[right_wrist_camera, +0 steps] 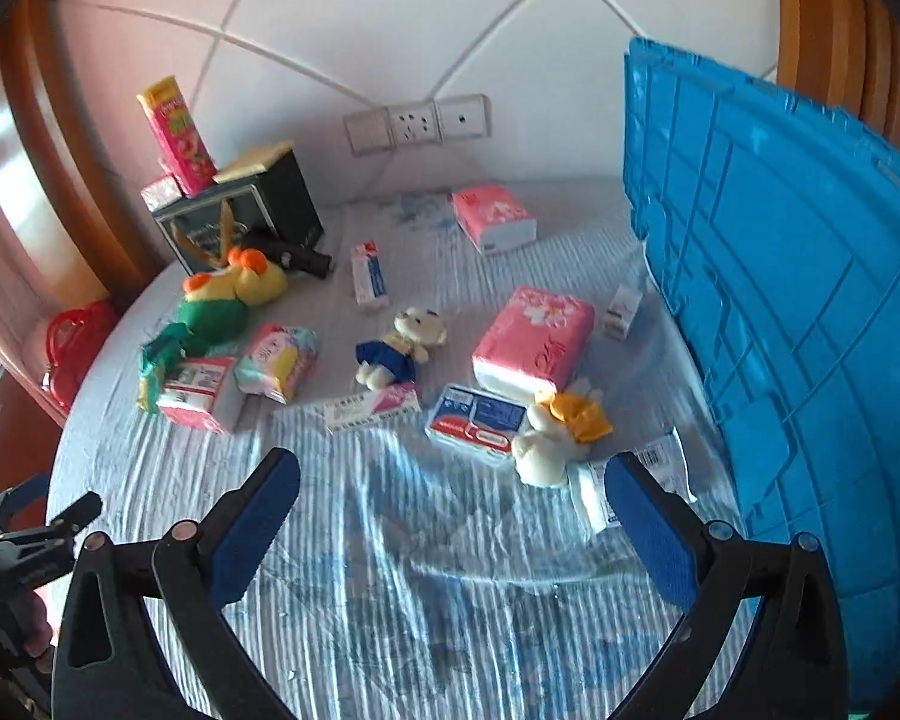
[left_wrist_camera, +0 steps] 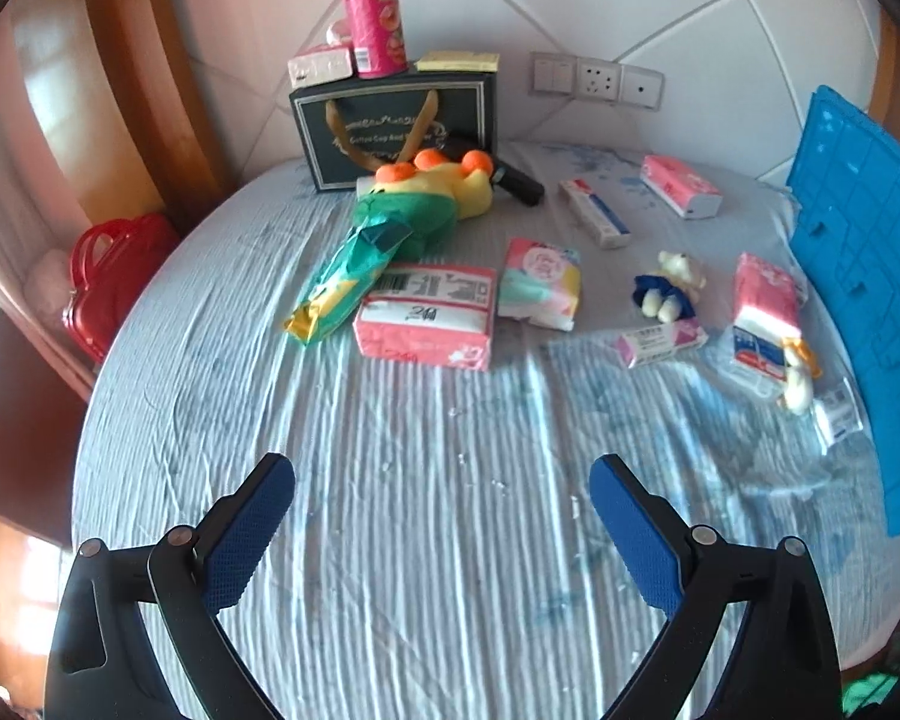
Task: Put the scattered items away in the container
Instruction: 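Move both tools back over the table toward the remaining items, then grasp the white tissue pack with the left gripper while the right gripper approaches the bunny plush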
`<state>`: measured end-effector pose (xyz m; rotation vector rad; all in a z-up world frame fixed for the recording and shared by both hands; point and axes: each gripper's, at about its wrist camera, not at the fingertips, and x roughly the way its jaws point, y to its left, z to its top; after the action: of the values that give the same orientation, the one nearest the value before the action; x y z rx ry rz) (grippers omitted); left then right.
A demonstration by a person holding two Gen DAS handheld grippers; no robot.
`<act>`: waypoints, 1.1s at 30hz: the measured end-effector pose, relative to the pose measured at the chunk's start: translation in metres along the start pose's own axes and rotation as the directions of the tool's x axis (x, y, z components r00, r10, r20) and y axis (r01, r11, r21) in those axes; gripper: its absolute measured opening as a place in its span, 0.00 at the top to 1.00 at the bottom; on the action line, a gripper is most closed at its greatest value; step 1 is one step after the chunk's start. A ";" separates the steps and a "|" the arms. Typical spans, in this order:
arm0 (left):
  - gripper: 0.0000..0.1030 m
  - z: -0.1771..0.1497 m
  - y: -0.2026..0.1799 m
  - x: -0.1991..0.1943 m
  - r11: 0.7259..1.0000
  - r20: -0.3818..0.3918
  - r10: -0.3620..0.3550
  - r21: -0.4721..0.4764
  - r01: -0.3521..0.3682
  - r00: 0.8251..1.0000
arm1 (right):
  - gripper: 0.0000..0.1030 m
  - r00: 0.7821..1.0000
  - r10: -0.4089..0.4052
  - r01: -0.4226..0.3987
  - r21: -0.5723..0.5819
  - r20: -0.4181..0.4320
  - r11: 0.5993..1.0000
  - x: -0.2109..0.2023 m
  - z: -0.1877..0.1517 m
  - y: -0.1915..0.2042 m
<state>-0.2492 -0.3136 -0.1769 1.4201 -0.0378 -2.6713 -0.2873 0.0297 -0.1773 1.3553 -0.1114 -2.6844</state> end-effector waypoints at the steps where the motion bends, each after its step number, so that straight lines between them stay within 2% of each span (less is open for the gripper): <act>1: 0.03 -0.002 0.004 0.010 1.000 -0.008 0.000 -0.005 0.000 1.000 | 0.00 0.999 -0.021 0.021 0.013 -0.034 1.000 0.013 -0.004 -0.006; 5: 0.03 -0.006 0.017 0.047 1.000 -0.048 0.016 -0.025 -0.018 0.999 | 0.00 0.990 -0.071 0.076 0.038 -0.119 0.996 0.056 -0.017 -0.029; 10: 0.03 -0.001 0.024 0.083 0.998 -0.094 0.029 -0.050 -0.034 0.995 | 0.00 0.986 -0.053 0.064 0.065 -0.160 0.996 0.087 -0.019 -0.048; 15: 0.03 0.021 0.010 0.110 0.999 -0.107 0.028 -0.037 -0.032 0.994 | 0.00 0.972 -0.074 0.091 0.066 -0.223 0.994 0.112 -0.013 -0.059; 21: 0.03 0.050 -0.008 0.136 0.998 -0.114 0.008 -0.058 -0.014 0.993 | 0.00 0.969 -0.057 0.075 0.066 -0.240 0.995 0.132 0.002 -0.065; 24: 0.03 0.083 -0.009 0.153 0.989 -0.117 0.054 -0.131 -0.069 0.992 | 0.00 0.970 -0.054 0.075 0.080 -0.239 0.994 0.144 0.012 -0.063; 26: 0.03 0.104 -0.003 0.169 0.974 -0.122 0.066 -0.210 -0.091 0.990 | 0.00 0.969 -0.041 0.061 0.077 -0.243 0.995 0.152 0.014 -0.057; 28: 0.04 0.121 0.000 0.191 0.955 -0.157 0.072 -0.275 -0.114 0.985 | 0.00 0.969 -0.037 0.052 0.056 -0.245 0.997 0.158 0.013 -0.049; 30: 0.07 0.129 0.003 0.215 0.939 -0.209 0.092 -0.306 -0.154 0.974 | 0.00 0.967 -0.042 0.054 0.043 -0.253 0.998 0.163 0.012 -0.047; 31: 0.07 0.131 0.004 0.228 0.932 -0.246 0.113 -0.308 -0.189 0.963 | 0.00 0.965 -0.045 0.057 0.042 -0.259 0.997 0.165 0.011 -0.048; 33: 0.07 0.130 0.002 0.242 0.925 -0.278 0.200 -0.264 -0.275 0.939 | 0.00 0.961 -0.052 0.066 0.045 -0.270 0.997 0.168 0.009 -0.051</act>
<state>-0.4906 -0.3474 -0.3030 1.5219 0.1945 -2.1785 -0.3977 0.0543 -0.3123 1.7505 -0.1173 -2.5290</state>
